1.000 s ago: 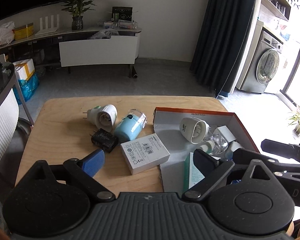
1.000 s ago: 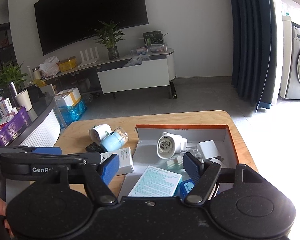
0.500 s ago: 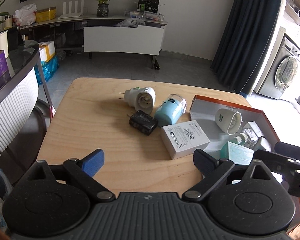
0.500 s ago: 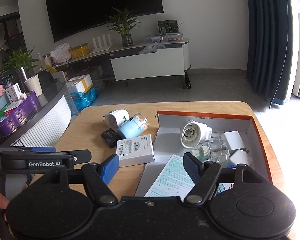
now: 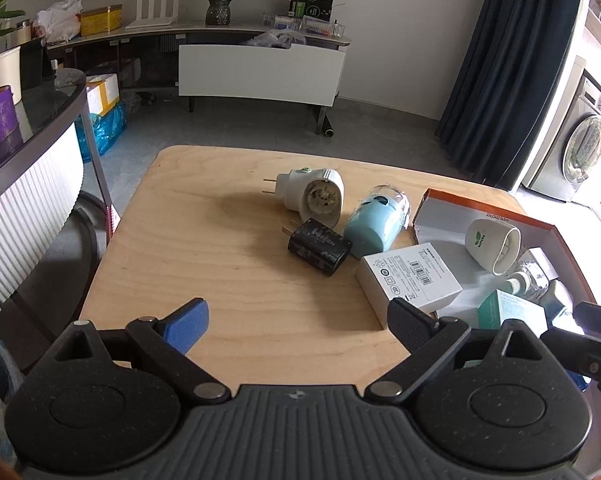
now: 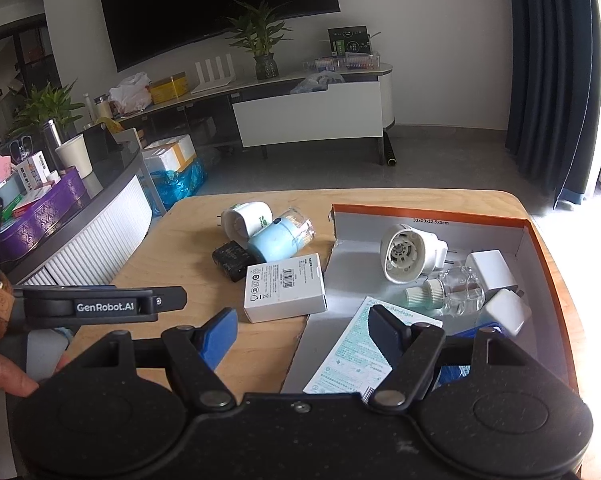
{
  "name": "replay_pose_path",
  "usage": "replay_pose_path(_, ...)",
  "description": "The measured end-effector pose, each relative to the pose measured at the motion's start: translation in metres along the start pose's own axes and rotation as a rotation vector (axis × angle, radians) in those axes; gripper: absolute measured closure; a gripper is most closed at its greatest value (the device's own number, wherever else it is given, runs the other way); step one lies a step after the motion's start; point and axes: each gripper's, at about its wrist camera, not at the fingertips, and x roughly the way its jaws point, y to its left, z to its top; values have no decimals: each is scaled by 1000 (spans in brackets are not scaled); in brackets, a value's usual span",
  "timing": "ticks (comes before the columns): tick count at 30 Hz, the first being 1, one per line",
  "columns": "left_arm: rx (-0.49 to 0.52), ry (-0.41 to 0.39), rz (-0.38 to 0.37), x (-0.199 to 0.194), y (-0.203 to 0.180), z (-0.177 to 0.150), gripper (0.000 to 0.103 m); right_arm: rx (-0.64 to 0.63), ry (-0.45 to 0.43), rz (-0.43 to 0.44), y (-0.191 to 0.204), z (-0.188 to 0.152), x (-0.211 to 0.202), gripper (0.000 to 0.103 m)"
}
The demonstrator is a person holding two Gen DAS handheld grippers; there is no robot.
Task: Organize rigid objects
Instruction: 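Withdraw both tools from the tray toward the remaining table objects, then grasp the black adapter with left tool while right tool grasps the white power-adapter box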
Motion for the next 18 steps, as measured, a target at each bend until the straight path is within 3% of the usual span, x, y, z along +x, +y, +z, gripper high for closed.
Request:
replay_pose_path(14,345,-39,-125,81,4,21,4,9,21,32,-1,-1,13,16)
replay_pose_path(18,391,-49,-157,93,9,22,4,14,18,38,-3,2,17,15)
